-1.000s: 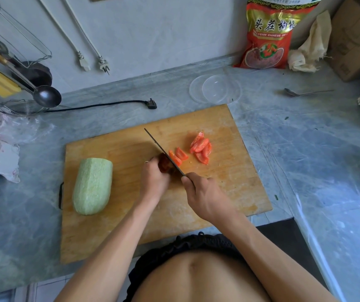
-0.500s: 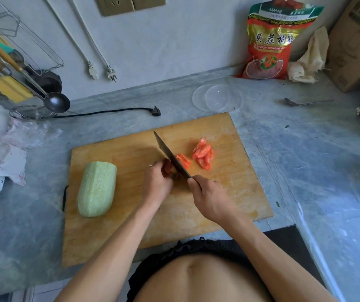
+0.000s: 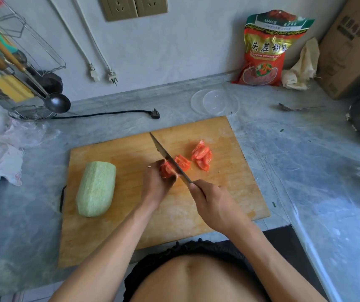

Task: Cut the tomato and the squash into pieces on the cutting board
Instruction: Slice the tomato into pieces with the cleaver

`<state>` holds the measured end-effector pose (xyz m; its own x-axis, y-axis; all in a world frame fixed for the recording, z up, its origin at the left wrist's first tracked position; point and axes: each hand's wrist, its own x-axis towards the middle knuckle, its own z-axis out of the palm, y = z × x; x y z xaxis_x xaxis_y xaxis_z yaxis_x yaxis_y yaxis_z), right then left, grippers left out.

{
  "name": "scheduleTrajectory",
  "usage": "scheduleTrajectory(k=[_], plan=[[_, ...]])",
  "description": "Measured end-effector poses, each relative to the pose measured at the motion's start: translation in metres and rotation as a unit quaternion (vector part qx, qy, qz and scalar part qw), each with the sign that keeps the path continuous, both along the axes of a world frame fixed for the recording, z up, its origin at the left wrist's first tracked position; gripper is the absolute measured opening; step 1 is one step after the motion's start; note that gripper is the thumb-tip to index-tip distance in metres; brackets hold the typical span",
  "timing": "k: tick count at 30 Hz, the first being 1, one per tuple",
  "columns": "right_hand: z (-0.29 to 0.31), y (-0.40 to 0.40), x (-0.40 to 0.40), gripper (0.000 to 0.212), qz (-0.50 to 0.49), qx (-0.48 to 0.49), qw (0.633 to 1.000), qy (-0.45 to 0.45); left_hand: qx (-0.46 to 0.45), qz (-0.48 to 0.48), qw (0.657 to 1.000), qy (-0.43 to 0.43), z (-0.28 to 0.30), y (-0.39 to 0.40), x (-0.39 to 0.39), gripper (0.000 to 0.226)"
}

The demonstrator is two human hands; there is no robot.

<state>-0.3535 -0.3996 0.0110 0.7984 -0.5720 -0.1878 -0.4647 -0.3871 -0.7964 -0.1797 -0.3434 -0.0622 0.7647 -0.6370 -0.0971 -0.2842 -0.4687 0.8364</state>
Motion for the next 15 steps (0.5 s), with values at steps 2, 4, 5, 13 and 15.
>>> scheduleTrajectory(k=[2,4,5,13,15], plan=[[0.001,0.002,0.000,0.037,0.004,-0.009,1.000,0.010,0.003,-0.008,1.000,-0.009,0.000,-0.001,0.001,0.037],[0.001,0.003,-0.001,0.037,0.002,-0.015,1.000,0.021,0.006,-0.007,1.000,-0.011,-0.003,-0.001,0.003,0.025],[0.000,0.004,-0.001,0.037,-0.001,-0.016,1.000,0.027,0.009,-0.004,1.000,-0.010,-0.006,-0.001,0.004,0.018],[-0.001,0.005,-0.002,0.036,-0.007,-0.015,0.999,0.051,0.032,0.009,0.999,-0.022,-0.012,-0.003,0.005,0.021],[-0.002,0.003,0.000,0.037,-0.009,-0.010,0.998,0.055,0.034,0.011,0.999,-0.024,-0.010,-0.004,0.004,0.021]])
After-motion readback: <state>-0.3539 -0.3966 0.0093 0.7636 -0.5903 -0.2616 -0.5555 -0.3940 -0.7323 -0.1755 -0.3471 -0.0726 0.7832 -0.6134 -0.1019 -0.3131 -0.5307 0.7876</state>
